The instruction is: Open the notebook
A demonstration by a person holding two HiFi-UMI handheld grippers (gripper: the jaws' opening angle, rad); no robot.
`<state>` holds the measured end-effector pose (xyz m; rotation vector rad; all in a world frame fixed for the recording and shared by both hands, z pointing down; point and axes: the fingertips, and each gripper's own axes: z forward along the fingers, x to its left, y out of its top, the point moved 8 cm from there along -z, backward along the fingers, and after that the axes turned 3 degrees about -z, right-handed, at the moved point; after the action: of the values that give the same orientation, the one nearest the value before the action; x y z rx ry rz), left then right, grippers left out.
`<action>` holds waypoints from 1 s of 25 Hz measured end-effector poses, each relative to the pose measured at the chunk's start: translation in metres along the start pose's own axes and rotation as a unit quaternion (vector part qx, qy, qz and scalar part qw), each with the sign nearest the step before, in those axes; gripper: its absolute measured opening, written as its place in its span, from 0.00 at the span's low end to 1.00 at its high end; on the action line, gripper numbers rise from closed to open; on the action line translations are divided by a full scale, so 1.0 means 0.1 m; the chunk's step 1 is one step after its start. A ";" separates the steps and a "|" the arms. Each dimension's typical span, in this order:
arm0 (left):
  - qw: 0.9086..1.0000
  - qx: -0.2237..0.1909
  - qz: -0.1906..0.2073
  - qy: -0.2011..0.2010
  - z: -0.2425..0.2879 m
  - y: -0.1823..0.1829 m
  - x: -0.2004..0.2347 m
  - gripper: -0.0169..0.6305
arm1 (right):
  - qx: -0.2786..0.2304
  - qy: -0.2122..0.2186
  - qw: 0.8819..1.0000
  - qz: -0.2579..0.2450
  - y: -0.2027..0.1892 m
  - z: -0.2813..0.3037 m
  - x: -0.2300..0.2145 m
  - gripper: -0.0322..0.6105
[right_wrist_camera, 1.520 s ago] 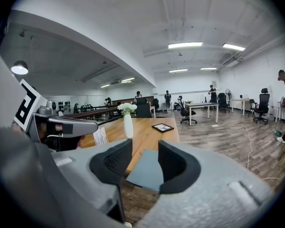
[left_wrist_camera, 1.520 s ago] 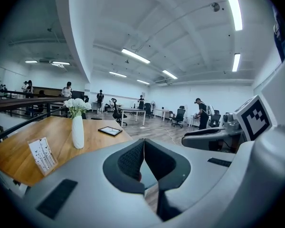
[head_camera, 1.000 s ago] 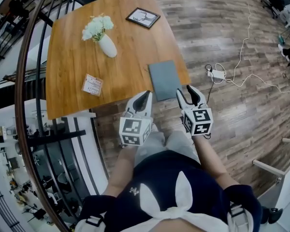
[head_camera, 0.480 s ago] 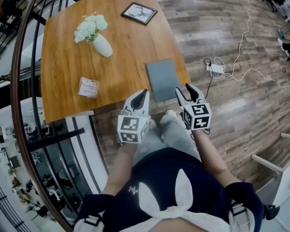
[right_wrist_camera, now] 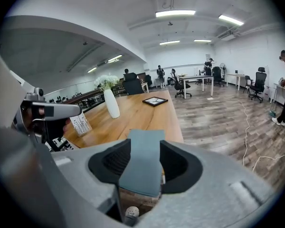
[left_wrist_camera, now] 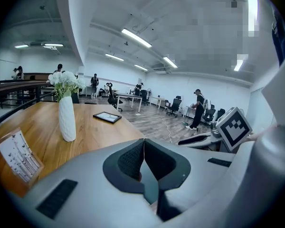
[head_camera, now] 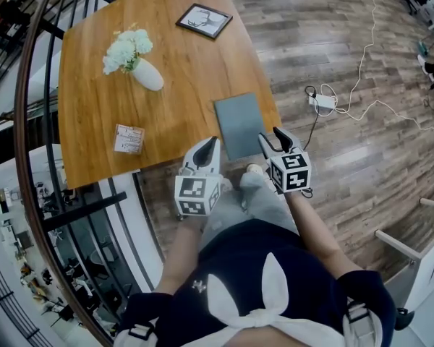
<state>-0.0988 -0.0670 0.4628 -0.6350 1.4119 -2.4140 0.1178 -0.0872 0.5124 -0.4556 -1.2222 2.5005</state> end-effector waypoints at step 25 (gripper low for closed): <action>0.999 0.037 -0.016 0.028 0.38 -0.15 0.10 0.06 | 0.088 0.032 0.994 0.048 -0.41 0.71 -0.41 0.34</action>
<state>-0.0884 -0.0926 0.4941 -0.5806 1.3371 -2.5144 0.1312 -0.1302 0.5928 -0.5562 -0.9676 2.6230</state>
